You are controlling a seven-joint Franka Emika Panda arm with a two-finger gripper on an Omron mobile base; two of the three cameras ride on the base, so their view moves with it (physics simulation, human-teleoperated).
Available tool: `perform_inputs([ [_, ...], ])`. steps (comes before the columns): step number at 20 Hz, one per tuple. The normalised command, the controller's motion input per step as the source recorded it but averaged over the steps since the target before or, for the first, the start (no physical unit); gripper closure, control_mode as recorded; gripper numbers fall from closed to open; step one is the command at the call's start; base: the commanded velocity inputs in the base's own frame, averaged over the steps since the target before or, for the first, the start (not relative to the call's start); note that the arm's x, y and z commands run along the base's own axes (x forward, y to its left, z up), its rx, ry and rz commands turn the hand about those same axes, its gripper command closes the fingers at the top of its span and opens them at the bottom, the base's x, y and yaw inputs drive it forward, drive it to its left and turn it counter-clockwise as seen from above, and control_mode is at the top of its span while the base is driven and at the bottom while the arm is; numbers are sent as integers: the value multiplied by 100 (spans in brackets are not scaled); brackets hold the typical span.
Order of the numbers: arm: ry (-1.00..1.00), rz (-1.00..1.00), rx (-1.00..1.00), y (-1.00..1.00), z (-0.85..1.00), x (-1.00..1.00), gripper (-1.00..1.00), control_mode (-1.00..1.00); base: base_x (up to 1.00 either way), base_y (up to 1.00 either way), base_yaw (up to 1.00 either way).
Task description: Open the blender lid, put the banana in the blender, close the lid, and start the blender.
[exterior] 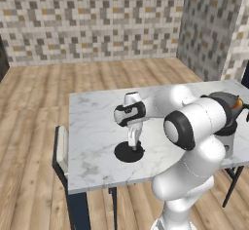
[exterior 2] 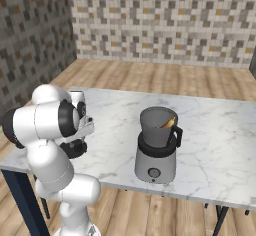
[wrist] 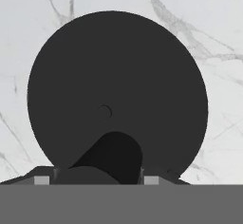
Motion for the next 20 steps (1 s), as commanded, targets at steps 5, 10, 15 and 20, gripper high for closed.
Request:
perform_inputs([
  [5,0,0,0,0,-21,-4,100,-100,0,0,0],
  [10,-2,0,2,0,-2,-6,100,-100,0,0,0],
  [15,-7,0,1,-1,18,-15,100,-100,0,0,0],
  [20,-13,0,0,-5,50,-16,100,-100,0,0,0],
])
